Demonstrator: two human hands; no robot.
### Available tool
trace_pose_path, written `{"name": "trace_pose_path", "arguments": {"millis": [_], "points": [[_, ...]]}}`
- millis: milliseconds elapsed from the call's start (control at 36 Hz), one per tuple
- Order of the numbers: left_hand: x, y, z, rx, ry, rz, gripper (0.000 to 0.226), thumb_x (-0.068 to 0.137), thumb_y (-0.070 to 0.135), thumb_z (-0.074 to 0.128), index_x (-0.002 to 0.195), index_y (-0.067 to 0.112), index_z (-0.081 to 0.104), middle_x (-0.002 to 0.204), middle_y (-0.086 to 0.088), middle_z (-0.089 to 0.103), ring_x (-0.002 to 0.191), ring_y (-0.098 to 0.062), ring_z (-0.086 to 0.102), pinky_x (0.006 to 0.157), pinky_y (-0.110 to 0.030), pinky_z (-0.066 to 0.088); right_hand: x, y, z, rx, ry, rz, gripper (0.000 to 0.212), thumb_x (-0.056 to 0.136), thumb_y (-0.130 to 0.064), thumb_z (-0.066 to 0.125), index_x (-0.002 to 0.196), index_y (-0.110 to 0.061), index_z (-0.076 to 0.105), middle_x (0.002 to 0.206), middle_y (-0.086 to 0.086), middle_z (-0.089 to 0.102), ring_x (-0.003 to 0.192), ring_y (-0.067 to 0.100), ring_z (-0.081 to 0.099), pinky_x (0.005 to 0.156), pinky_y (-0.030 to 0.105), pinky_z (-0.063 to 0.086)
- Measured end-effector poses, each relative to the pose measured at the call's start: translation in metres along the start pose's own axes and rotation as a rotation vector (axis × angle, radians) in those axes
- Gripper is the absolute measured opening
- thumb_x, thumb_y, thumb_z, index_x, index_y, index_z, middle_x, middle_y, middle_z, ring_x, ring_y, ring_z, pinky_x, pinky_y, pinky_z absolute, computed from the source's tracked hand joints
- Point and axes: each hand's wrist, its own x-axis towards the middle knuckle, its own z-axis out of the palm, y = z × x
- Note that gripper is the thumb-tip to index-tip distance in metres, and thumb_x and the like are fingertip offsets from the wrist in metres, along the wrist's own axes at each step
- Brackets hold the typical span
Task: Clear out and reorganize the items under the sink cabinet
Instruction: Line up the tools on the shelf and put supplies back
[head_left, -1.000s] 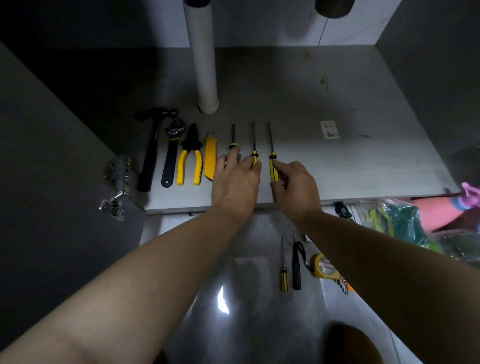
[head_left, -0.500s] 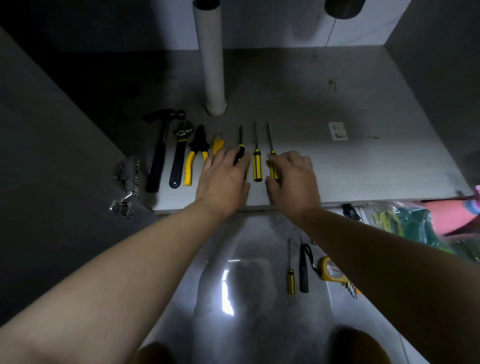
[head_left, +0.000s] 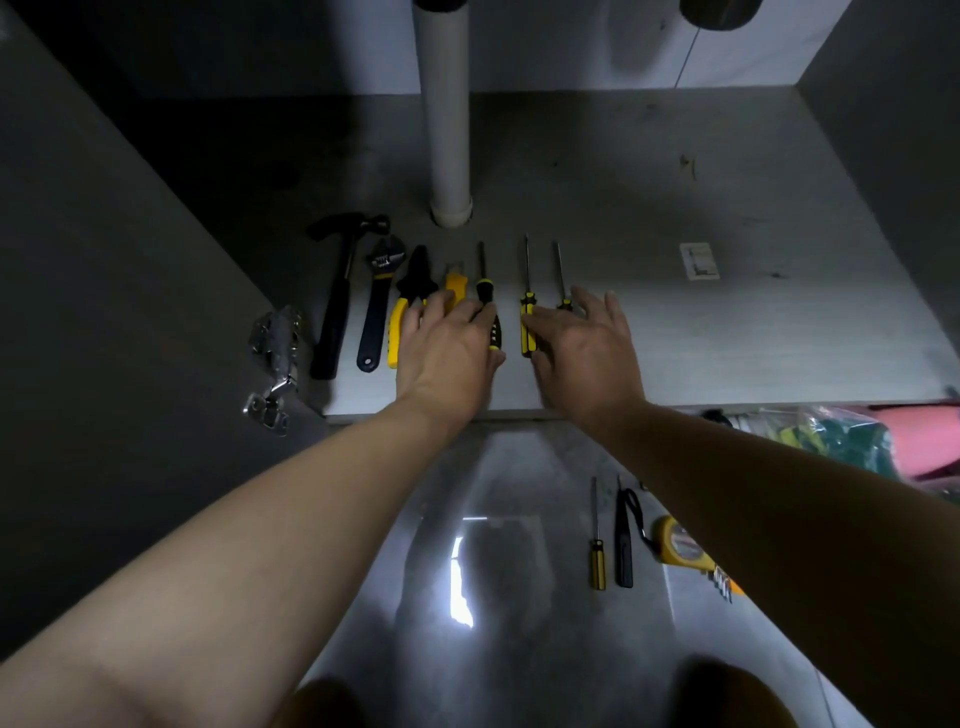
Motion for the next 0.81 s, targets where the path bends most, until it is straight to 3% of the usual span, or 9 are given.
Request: {"name": "trace_pose_path", "arguments": {"millis": [139, 306, 444, 639, 806], "points": [[-0.001, -0.002, 0.001, -0.004, 0.001, -0.002, 0.056, 0.095, 0.048, 0.056, 0.146, 0.026, 0.050, 0.145, 0.007, 0.054, 0.141, -0.025, 0.036, 0.112, -0.043, 0.028, 0.004, -0.005, 0.004, 0.059, -0.007, 0.017, 0.048, 0.092, -0.025, 0.063, 0.139, -0.031, 0.057, 0.145, -0.009, 0.056, 0.147, 0.030, 0.031, 0.122, 0.048, 0.013], [-0.003, -0.001, 0.002, -0.035, 0.005, -0.008, 0.057, 0.097, 0.047, 0.055, 0.148, 0.025, 0.047, 0.148, 0.006, 0.052, 0.142, -0.024, 0.035, 0.115, -0.043, 0.027, -0.010, 0.004, 0.005, 0.148, 0.124, 0.069, 0.048, 0.088, -0.031, 0.065, 0.135, -0.023, 0.057, 0.135, 0.004, 0.052, 0.126, 0.025, 0.044, 0.103, 0.043, 0.041], [-0.003, -0.002, 0.002, -0.074, 0.002, -0.016, 0.058, 0.096, 0.047, 0.056, 0.149, 0.025, 0.047, 0.148, 0.006, 0.052, 0.143, -0.024, 0.034, 0.116, -0.045, 0.026, -0.021, 0.019, 0.006, 0.299, 0.085, 0.150, 0.054, 0.091, -0.021, 0.063, 0.143, -0.013, 0.050, 0.125, 0.006, 0.046, 0.114, 0.021, 0.046, 0.094, 0.034, 0.049], [-0.003, -0.001, 0.002, -0.058, 0.001, -0.003, 0.058, 0.095, 0.043, 0.059, 0.150, 0.027, 0.045, 0.147, 0.004, 0.051, 0.141, -0.025, 0.035, 0.116, -0.045, 0.027, -0.021, 0.019, 0.009, 0.359, 0.043, 0.166, 0.049, 0.096, -0.013, 0.060, 0.144, -0.013, 0.050, 0.125, 0.006, 0.052, 0.114, 0.020, 0.050, 0.095, 0.025, 0.043], [-0.001, -0.001, 0.003, -0.035, 0.001, 0.000, 0.059, 0.095, 0.044, 0.058, 0.150, 0.028, 0.045, 0.146, 0.005, 0.050, 0.138, -0.025, 0.037, 0.116, -0.044, 0.027, -0.013, 0.010, 0.009, 0.375, 0.075, 0.180, 0.048, 0.095, -0.009, 0.061, 0.143, -0.011, 0.052, 0.126, 0.008, 0.054, 0.115, 0.022, 0.051, 0.099, 0.032, 0.047]]}}
